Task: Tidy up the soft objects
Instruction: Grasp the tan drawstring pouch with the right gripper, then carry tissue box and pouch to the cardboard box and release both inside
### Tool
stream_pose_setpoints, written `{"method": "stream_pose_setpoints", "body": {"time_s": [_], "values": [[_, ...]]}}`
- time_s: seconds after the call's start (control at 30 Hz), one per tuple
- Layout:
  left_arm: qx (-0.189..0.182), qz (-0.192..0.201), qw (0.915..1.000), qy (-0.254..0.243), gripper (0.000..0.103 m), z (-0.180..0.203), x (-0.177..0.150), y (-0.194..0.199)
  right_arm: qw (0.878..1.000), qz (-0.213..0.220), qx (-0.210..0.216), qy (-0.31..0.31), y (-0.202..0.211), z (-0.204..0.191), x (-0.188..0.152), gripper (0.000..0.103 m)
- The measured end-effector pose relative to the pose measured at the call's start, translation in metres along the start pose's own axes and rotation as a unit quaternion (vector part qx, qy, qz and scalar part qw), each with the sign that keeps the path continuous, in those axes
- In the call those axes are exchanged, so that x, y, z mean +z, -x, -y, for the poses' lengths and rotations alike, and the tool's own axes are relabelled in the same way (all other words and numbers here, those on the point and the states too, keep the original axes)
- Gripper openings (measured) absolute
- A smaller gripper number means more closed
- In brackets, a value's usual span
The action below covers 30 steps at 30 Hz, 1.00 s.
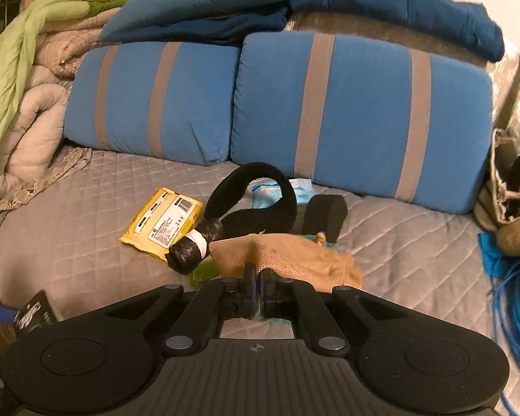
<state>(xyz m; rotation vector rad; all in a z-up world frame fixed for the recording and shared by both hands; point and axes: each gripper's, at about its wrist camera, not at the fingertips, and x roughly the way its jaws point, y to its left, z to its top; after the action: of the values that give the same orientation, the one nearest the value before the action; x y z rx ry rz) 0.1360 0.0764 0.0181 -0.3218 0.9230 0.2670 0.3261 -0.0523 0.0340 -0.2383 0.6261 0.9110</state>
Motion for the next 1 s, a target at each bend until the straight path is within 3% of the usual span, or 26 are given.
{"method": "stream_pose_setpoints", "body": {"time_s": [0.33,0.63,1.0], "values": [[0.001,0.016,0.9998,-0.009,0.070,0.005,-0.002,0.003,0.999,0.036,-0.009,0.007,0.052,-0.003,-0.011,0.004],[0.001,0.019,0.9998,-0.004,0.070,0.001,-0.006,0.010,1.000,0.003,0.004,-0.010,0.077,-0.001,-0.034,0.004],[-0.015,0.020,0.9996,-0.011,0.070,0.009,-0.026,0.027,0.998,-0.026,0.047,-0.011,0.109,-0.018,-0.061,0.004]]}}
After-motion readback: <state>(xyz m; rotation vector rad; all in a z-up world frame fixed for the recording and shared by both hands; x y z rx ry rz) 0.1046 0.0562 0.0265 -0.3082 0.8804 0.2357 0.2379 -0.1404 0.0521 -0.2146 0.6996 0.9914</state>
